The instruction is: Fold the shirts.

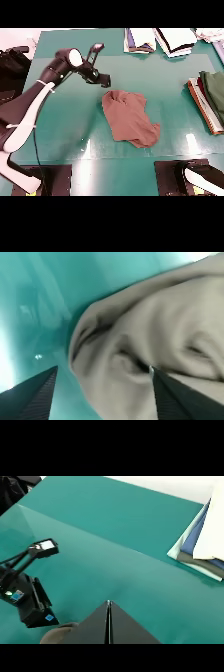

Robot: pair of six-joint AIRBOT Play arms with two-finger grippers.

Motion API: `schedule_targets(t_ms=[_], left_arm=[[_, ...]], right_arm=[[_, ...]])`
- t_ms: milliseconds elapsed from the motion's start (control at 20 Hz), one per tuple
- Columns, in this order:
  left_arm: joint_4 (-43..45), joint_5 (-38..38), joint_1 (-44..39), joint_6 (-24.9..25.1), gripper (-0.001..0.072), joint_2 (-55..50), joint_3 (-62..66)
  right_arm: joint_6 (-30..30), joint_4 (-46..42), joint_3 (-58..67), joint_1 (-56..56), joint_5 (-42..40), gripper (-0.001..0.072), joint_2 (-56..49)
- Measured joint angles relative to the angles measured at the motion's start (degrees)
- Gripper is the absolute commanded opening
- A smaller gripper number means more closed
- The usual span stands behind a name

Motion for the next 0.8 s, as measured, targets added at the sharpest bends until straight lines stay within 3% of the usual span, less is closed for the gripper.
schedule_targets(t_ms=[100,150,200,250,300,700,750,800], left_arm=[[-2.1,0.1,0.2,1.1,0.067,-3.4,0.0],[-2.9,0.0,0.1,1.8,0.0615,-4.7,-0.1],[-3.7,0.2,0.0,2.4,0.0376,-5.6,0.0],[-4.3,0.5,-0.2,3.0,0.0063,-6.3,0.0],[-4.5,0.4,-0.2,3.3,0.0024,-6.8,0.2],[3.3,-3.7,6.4,3.0,0.0024,-0.3,3.5],[4.0,-4.1,7.4,2.9,0.0024,1.3,3.6],[4.4,-4.6,8.2,2.8,0.0024,2.4,3.7]], right_arm=[[0.0,0.0,-1.9,0.0,0.3,0.0016,0.0],[0.1,0.0,-3.0,0.0,0.4,0.0016,0.0],[0.1,0.1,-4.3,0.0,0.4,0.0016,0.0],[0.1,0.1,-5.6,0.0,0.4,0.0016,0.0],[0.1,0.1,-7.2,0.0,0.5,0.0016,0.0],[1.4,0.0,-28.0,-4.6,4.7,0.0021,0.0],[1.7,0.1,-32.0,-5.6,4.7,0.0165,0.0],[2.0,0.2,-35.9,-6.4,4.2,0.0435,0.0]])
